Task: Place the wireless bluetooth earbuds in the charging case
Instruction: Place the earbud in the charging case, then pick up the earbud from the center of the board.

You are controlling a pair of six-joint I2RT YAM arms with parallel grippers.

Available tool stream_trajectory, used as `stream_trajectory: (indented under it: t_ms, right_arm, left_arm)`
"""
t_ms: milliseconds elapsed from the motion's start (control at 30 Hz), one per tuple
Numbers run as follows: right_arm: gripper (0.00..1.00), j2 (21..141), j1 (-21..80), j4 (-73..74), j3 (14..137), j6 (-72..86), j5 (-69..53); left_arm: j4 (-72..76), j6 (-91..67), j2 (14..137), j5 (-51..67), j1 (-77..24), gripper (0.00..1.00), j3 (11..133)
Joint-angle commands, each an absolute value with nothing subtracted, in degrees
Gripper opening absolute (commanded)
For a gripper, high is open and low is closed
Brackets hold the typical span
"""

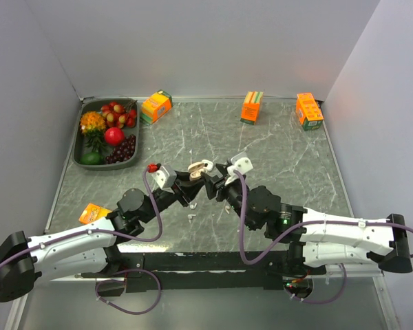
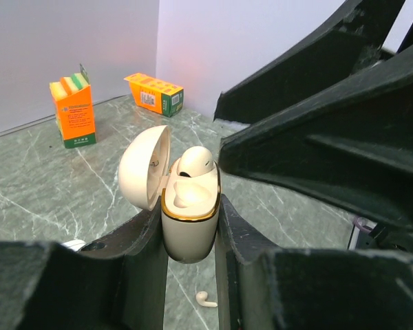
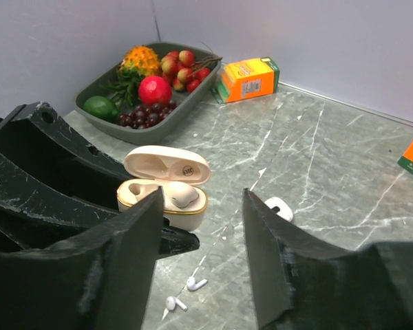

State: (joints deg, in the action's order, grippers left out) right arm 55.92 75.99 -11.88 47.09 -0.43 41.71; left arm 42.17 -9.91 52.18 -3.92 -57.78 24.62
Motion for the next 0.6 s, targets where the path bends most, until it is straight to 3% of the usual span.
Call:
stream_trajectory:
  t_ms: [0, 200, 300, 433, 567]
  right_arm:
    - [0.62, 52.7, 76.5, -10.0, 50.8, -0.1, 43.3]
    - [0.66, 47.2, 76.5, -5.9, 51.2, 1.2, 46.1]
    - [0.66, 47.1, 74.5, 8.3, 54.0, 7.1, 49.2]
    - [0.68, 49.0, 66.6, 28.0, 55.9, 21.4, 39.4]
    - [0.7, 53.4, 60.3, 35.9, 52.5, 29.9, 22.8]
  left_arm:
    - [45.4, -9.8, 50.8, -4.6, -57.8, 0.01, 24.9]
    - [44.9, -9.9, 49.8, -5.3, -57.7, 0.01, 24.4]
    - [44.0, -9.6, 48.4, -5.5, -57.7, 0.01, 23.8]
    - [42.9, -9.5, 43.4, -6.3, -57.7, 0.01, 20.4]
    - [40.5, -9.8, 37.9, -7.0, -57.8, 0.01, 17.4]
